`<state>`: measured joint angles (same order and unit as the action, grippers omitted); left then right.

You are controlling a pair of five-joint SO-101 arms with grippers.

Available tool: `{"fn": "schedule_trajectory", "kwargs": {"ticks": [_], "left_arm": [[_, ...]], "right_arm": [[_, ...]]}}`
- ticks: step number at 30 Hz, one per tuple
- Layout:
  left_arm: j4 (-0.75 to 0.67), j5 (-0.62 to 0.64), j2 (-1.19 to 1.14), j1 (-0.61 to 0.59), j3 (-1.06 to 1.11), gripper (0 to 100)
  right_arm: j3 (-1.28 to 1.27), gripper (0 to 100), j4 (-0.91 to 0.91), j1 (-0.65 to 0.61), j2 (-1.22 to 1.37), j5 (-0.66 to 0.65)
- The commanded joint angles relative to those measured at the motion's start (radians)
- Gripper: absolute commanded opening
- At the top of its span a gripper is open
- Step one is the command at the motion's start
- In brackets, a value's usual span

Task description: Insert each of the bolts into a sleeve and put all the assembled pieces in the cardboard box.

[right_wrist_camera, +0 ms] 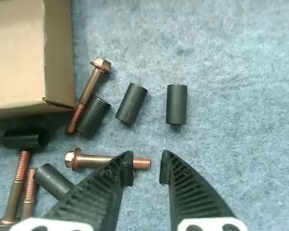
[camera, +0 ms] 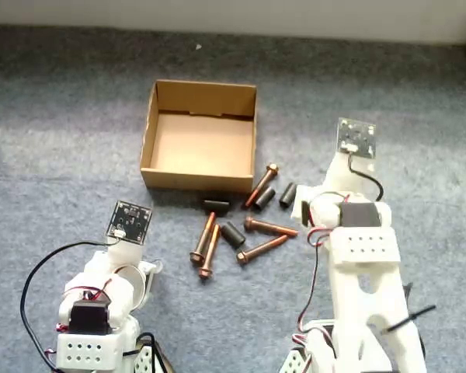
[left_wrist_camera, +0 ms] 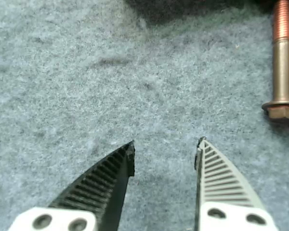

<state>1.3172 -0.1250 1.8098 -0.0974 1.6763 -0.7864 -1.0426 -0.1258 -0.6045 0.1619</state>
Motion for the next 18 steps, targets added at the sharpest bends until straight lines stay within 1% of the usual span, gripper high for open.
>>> {"fn": "schedule_trajectory", "kwargs": {"ticks": [1, 4, 9, 13, 18], "left_arm": [[0.006, -0.009, 0.002, -0.001, 0.019, 22], [0.006, -0.009, 0.002, -0.001, 0.019, 22], [0.006, -0.009, 0.002, -0.001, 0.019, 22], [0.006, -0.009, 0.002, -0.001, 0.019, 22], [0.006, -0.009, 0.002, -0.001, 0.019, 22]], "right_arm": [[0.128, 14.8, 0.019, -0.007, 0.189, -0.020], [0.196, 15.2, 0.021, -0.005, 0.315, -0.020], [0.320, 15.2, 0.021, 0.036, 0.483, -0.031], [0.387, 15.2, 0.021, 0.048, 0.593, -0.147], [0.464, 15.2, 0.021, 0.082, 0.694, -0.173]]}}
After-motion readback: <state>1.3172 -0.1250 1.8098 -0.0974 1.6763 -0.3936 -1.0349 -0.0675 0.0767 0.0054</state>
